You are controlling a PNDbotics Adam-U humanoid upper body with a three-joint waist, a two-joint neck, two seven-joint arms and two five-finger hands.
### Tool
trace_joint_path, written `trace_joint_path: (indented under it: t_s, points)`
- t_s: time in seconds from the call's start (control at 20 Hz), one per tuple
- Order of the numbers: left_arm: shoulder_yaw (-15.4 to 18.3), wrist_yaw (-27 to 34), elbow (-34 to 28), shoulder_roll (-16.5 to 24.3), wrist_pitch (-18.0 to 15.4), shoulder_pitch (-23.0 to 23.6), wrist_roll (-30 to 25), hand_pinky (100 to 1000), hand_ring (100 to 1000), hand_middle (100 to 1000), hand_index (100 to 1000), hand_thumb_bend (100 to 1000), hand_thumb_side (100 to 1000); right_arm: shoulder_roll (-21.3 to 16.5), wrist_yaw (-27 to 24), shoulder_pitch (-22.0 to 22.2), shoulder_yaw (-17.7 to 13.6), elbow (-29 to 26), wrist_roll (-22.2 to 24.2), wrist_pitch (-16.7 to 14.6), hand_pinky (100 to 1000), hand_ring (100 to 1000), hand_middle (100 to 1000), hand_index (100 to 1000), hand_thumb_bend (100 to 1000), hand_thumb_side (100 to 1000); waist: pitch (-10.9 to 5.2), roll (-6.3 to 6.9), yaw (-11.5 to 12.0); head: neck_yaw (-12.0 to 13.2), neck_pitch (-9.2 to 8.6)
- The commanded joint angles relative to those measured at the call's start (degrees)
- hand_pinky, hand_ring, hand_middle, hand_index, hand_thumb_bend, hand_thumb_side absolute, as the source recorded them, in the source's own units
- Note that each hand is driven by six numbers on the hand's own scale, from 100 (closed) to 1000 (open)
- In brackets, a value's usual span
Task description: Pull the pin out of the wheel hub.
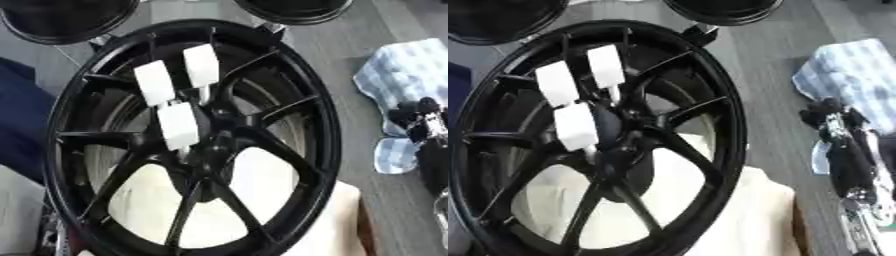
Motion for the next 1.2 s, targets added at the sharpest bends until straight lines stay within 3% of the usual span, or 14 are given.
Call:
trace_joint_path:
  t_s: [0.05, 0.3, 0.6, 1.2]
  points:
    - [-1.1, -3.9, -0.5, 3.4, -9.2, -2.1, -9.6, 859, 883, 785, 852, 100, 401, -1.2, 2.6, 0.6, -1.4, -1.1, 0.6, -1.1, 836, 712, 653, 603, 184, 429, -1.41, 0.02, -0.3, 0.9, 0.09]
    - [-4.5, -8.9, -0.5, 4.9, -11.1, -5.8, -11.6, 860, 878, 785, 855, 100, 356, -1.1, 6.3, 1.4, -3.4, -1.1, -0.5, -2.5, 836, 713, 654, 603, 172, 426, -1.57, 0.04, -1.2, 2.2, -0.05]
    - [-9.2, -12.2, -0.5, 6.8, -11.5, -11.4, -14.9, 861, 872, 779, 852, 100, 365, -0.8, 6.5, 1.5, -3.6, -1.1, -1.9, -0.9, 834, 706, 648, 598, 171, 435, -1.57, 0.32, -2.3, 3.4, -0.5]
    - [-18.7, -14.3, -0.5, 5.2, -7.7, -23.1, -23.3, 861, 872, 780, 848, 100, 419, -1.2, 6.0, 0.7, -2.5, -1.1, -0.9, 0.4, 834, 704, 647, 596, 176, 440, -1.32, 0.92, -5.6, 5.8, -1.69]
